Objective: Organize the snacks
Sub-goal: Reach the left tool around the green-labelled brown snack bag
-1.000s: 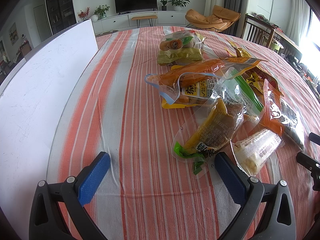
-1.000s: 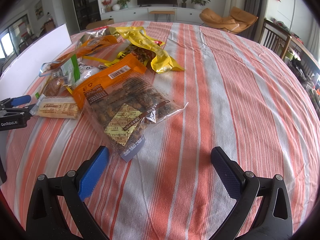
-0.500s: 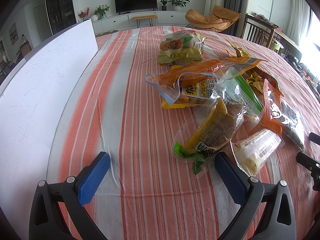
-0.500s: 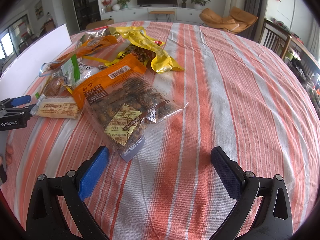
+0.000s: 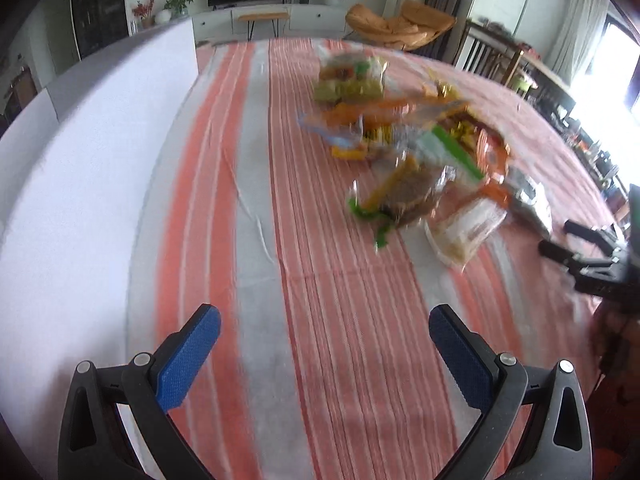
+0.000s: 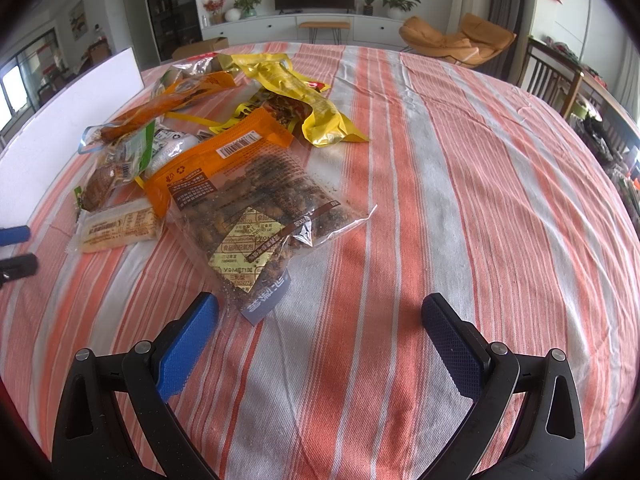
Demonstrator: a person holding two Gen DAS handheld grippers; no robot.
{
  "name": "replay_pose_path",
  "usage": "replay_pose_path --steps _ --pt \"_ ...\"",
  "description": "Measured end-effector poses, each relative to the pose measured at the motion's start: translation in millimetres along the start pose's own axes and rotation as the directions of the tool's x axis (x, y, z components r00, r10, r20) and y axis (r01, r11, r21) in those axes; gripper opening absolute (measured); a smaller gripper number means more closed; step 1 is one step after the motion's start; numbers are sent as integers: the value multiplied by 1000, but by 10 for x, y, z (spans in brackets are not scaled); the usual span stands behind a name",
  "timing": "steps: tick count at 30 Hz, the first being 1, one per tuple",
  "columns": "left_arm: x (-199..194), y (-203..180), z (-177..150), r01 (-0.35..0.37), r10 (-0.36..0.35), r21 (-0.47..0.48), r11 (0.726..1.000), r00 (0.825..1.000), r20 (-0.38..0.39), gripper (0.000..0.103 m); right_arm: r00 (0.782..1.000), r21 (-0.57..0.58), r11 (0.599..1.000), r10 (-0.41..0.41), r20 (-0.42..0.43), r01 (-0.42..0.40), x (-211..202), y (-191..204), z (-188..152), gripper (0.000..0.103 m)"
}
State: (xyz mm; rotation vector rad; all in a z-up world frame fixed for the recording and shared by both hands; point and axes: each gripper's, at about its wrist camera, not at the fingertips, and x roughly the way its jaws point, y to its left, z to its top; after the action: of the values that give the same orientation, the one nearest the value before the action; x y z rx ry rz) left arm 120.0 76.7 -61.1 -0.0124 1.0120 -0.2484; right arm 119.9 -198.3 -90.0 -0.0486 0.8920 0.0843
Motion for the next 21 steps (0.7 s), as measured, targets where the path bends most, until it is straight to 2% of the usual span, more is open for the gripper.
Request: replay_pose_path --steps 4,6,8,10,11,14,16,21 --pt "36 -203 280 42 -44 74 996 999 26 103 1000 0 1000 0 0 0 -2 -2 0 103" --pt "162 -413 439 52 -55 153 987 998 18 100 1000 0 1000 0 0 0 -2 -3 1 103" --pt "332 -582 563 46 -44 216 975 999 -15 90 1000 0 1000 0 0 0 -3 1 -1 103" --pt "594 -674 677 30 -14 253 967 998 -65 75 1000 1 1000 0 0 0 -3 -4 1 103" --pt "625 -667 737 47 -37 236 971 998 -48 63 1000 1 1000 0 0 0 -4 1 -1 103" --pt "642 -602 773 87 -77 159 983 994 -72 52 1000 1 1000 1 0 -1 -4 -3 1 103" --pt "576 -573 693 88 -77 127 988 993 -90 51 1000 1 1000 0 0 0 -3 -1 0 103" --pt "179 -313 132 40 -46 -43 998 988 -146 54 1000 0 1000 0 0 0 -3 1 -1 103"
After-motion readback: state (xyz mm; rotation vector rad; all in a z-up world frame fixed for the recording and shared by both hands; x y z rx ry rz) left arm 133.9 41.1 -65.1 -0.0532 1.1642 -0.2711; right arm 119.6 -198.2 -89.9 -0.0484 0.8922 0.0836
